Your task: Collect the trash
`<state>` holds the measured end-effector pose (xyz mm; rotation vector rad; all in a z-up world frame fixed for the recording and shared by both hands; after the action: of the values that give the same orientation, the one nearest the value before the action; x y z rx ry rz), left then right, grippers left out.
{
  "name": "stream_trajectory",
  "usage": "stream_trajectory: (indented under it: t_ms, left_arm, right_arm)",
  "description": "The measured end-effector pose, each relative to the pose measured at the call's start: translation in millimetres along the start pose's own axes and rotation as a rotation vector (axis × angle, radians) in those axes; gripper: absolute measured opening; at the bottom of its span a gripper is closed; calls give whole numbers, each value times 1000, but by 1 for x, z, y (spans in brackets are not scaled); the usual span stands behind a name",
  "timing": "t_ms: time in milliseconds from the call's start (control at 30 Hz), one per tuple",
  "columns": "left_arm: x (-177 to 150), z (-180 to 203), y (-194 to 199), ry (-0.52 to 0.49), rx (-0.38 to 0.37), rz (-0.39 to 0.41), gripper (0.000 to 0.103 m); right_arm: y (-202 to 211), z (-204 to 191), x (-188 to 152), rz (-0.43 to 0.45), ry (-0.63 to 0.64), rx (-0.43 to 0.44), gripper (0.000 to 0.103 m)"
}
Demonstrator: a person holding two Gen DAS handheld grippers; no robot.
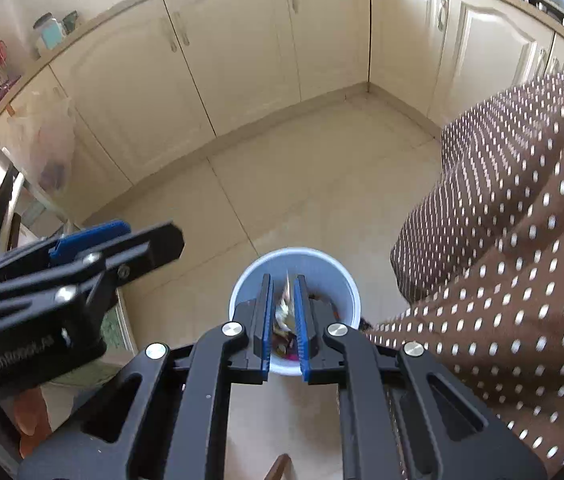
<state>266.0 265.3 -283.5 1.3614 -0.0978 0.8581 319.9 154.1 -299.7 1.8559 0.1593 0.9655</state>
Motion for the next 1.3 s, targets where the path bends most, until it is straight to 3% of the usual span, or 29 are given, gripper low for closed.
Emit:
stream_trajectory:
  t_ms: [133, 300, 567, 900, 1300]
  left_arm:
    - [1, -1, 11, 2, 1, 11, 60]
    - [0, 11, 44, -15, -9, 55, 60]
    - [-21, 51, 122, -92, -23, 146, 69]
    - [-73, 113, 230, -243, -64, 296, 73]
    - [-130, 163, 355, -341, -90, 512, 75]
  right_arm:
    - [10, 1, 3, 21, -7, -5, 17]
    - [51, -3, -1, 70, 30, -52, 28]
    - [153, 1, -30, 187, 35, -139, 50]
    - [278, 19, -91, 341, -5, -266, 78]
    - [397, 14, -149, 545, -28, -363, 89]
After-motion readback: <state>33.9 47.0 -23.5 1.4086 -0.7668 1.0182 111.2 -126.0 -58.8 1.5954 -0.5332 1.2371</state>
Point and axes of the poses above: each gripper's, at about its wrist camera, not at the fingertips, and y roughly against the way its jaws point, z to its right, x to its top, the point moved 4 cm from there along -y, roughly the way its jaws point, and after that the axes turned 3 degrees about x, right-handed, at the moved point
